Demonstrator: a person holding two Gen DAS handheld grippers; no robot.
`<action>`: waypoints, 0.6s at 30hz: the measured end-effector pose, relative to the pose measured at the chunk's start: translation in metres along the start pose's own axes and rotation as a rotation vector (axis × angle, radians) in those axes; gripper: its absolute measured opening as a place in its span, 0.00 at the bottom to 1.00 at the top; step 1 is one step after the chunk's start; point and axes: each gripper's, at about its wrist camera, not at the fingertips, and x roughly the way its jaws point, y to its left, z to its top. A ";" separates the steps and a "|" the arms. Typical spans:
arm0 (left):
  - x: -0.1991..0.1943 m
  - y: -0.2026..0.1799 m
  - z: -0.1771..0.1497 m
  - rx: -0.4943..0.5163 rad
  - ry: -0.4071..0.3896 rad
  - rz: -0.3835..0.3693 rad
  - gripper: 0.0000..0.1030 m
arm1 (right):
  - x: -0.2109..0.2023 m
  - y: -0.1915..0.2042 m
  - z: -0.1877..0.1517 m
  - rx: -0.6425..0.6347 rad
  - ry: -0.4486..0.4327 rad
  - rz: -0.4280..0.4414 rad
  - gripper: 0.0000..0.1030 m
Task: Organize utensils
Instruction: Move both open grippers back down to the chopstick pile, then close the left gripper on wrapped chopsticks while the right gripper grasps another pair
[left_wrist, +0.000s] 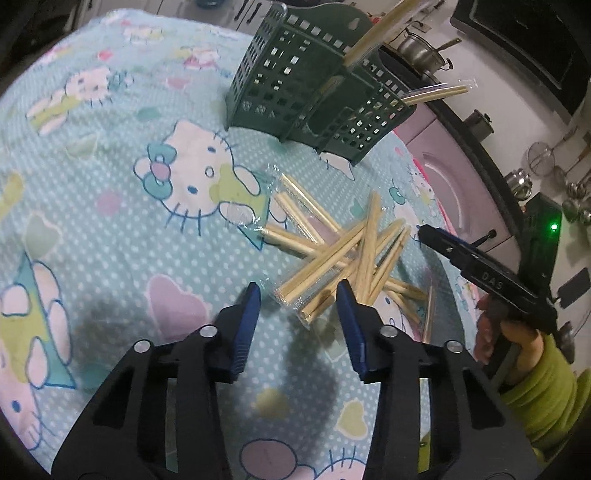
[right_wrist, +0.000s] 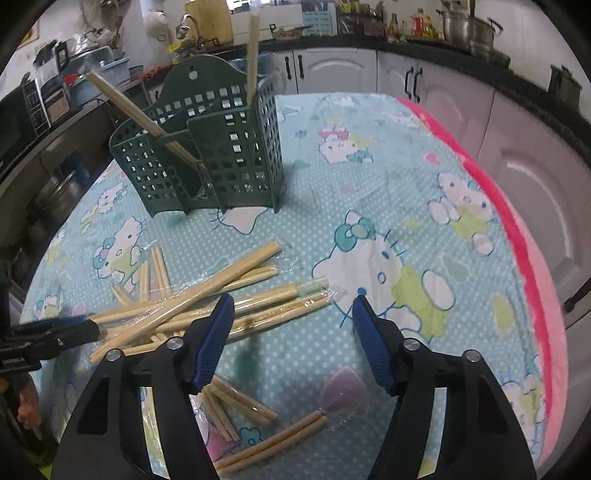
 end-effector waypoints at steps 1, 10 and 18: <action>0.001 0.001 0.000 -0.009 0.003 -0.007 0.32 | 0.002 0.000 0.000 0.011 0.006 0.004 0.56; 0.003 0.012 0.004 -0.066 0.002 -0.047 0.19 | 0.027 -0.020 0.005 0.185 0.095 0.065 0.42; 0.000 0.019 0.008 -0.085 -0.009 -0.059 0.17 | 0.039 -0.039 0.011 0.331 0.117 0.115 0.32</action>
